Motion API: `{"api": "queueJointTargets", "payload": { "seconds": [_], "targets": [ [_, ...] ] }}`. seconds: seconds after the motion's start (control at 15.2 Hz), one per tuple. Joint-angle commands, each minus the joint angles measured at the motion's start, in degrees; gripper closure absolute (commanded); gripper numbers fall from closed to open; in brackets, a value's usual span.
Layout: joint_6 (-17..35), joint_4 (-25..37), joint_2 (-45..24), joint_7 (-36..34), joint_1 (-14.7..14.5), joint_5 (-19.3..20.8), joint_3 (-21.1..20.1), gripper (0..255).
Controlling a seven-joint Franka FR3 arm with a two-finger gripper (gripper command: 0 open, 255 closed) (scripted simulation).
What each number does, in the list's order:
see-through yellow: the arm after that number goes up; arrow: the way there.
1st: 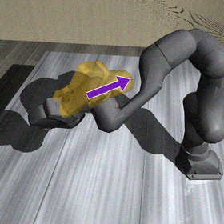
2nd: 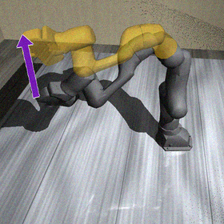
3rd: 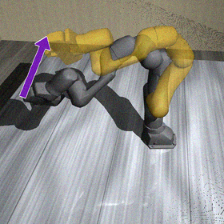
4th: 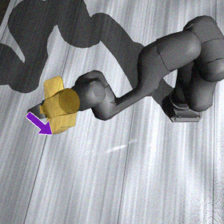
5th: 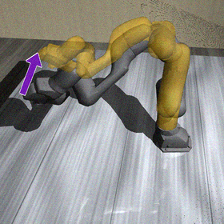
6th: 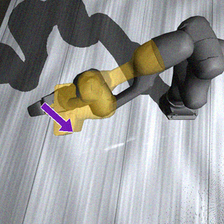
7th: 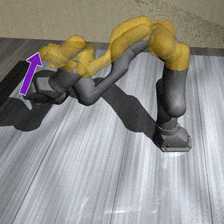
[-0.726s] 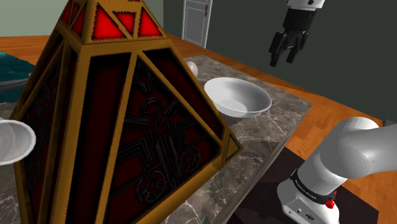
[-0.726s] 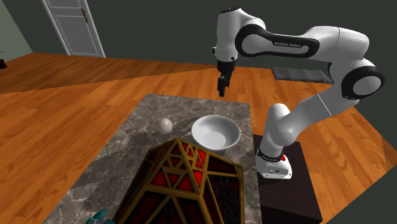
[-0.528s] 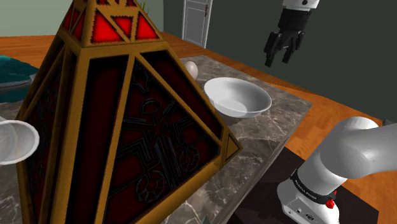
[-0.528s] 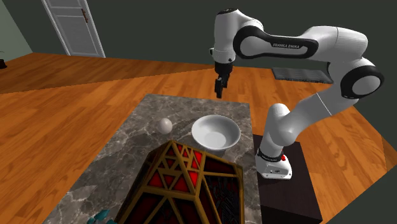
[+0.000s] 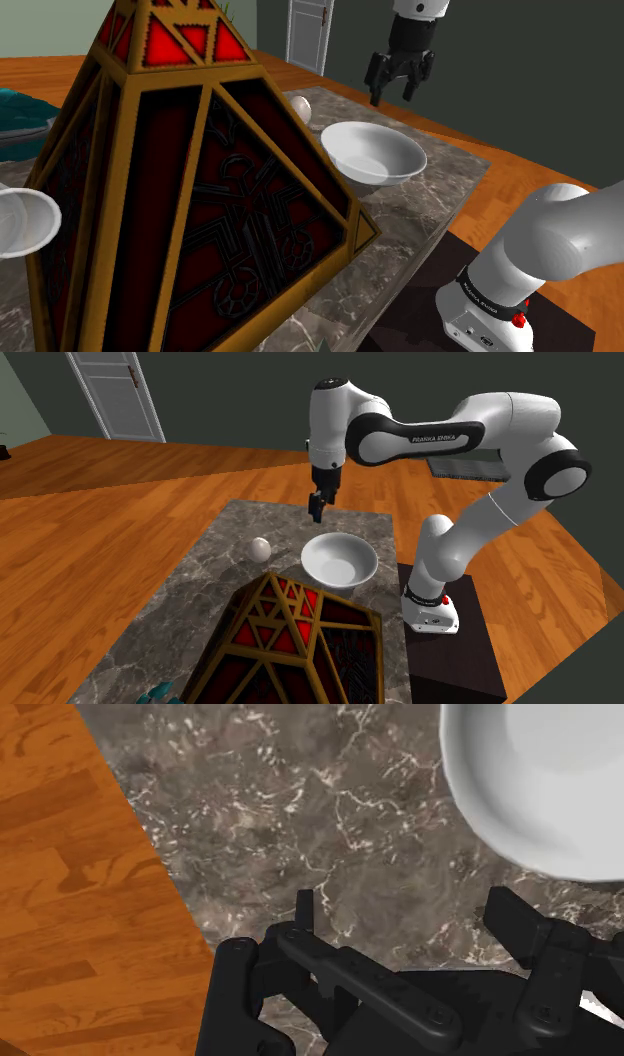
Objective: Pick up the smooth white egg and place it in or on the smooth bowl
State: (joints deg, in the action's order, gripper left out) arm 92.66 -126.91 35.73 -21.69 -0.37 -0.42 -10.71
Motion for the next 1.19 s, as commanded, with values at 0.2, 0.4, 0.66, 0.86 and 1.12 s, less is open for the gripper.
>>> {"api": "queueJointTargets", "payload": {
  "seconds": [0.2,0.4,0.66,0.86,1.12],
  "targets": [
    [4.3,5.8,-8.5,-8.5,0.4,0.4,-6.1,0],
    [6.3,9.9,-13.9,-13.7,0.8,1.9,-9.5,0],
    [7.8,16.6,-22.1,-21.0,1.3,5.6,-14.1,0],
    [8.0,22.7,-28.9,-26.7,1.1,9.6,-17.1,0],
    [10.2,20.8,-29.3,-27.1,1.1,10.0,-17.0,0]
  ]
}}
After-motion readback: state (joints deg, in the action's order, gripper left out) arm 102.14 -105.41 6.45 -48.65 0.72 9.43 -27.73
